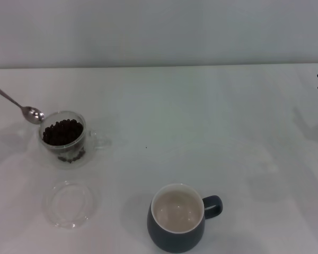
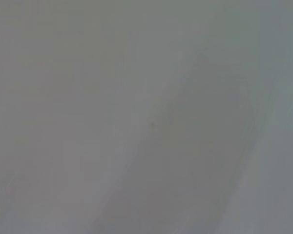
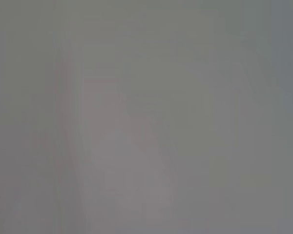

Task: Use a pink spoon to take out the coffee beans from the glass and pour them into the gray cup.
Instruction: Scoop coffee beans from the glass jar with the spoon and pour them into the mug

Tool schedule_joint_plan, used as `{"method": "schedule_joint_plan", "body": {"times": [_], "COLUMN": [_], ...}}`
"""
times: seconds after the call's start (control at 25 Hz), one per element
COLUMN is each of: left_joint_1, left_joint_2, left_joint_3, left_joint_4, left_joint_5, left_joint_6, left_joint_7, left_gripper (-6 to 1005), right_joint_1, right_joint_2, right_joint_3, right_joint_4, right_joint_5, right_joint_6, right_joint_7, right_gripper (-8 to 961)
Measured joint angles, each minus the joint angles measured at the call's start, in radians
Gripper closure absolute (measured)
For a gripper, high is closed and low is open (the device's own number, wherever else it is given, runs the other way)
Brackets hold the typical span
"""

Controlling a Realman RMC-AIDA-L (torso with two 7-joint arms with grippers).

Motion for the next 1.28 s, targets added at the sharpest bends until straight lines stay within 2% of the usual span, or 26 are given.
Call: {"method": "schedule_joint_plan", "body": {"times": [0.08,0.24,0.68,0.88,1.04,1.28], "left_joint_1": [0.0,0.002,-0.002,-0.002,-0.003,-0.002], "left_joint_2": [-0.025,-0.056,-0.067,-0.083,-0.098,-0.106], "left_joint_3": [-0.001,-0.005,-0.004,-0.004,-0.004,-0.002], "left_joint_4": [0.0,-0.003,-0.102,-0.118,-0.121,-0.122], "left_joint_5": [-0.002,-0.006,-0.056,-0.057,-0.065,-0.065], "left_joint_6": [0.02,0.061,0.143,0.166,0.214,0.263], "left_joint_7": [0.043,0.123,0.235,0.24,0.174,0.085], "left_gripper": [866,865,865,866,867,866], "right_joint_1": [-0.001,-0.007,-0.009,-0.018,-0.021,-0.029], "right_joint_2": [0.0,0.0,0.0,0.0,-0.001,-0.002], "right_joint_3": [0.0,0.0,0.0,0.0,0.0,0.0], "right_joint_4": [0.002,0.004,0.004,0.004,0.002,0.0], "right_joint_5": [0.007,0.016,0.022,0.022,0.023,0.027], "right_joint_6": [-0.001,-0.002,0.0,-0.002,-0.003,-0.004], "right_joint_7": [0.0,0.0,0.0,0.0,0.0,0.0], "right_gripper": [110,110,110,110,110,110]}}
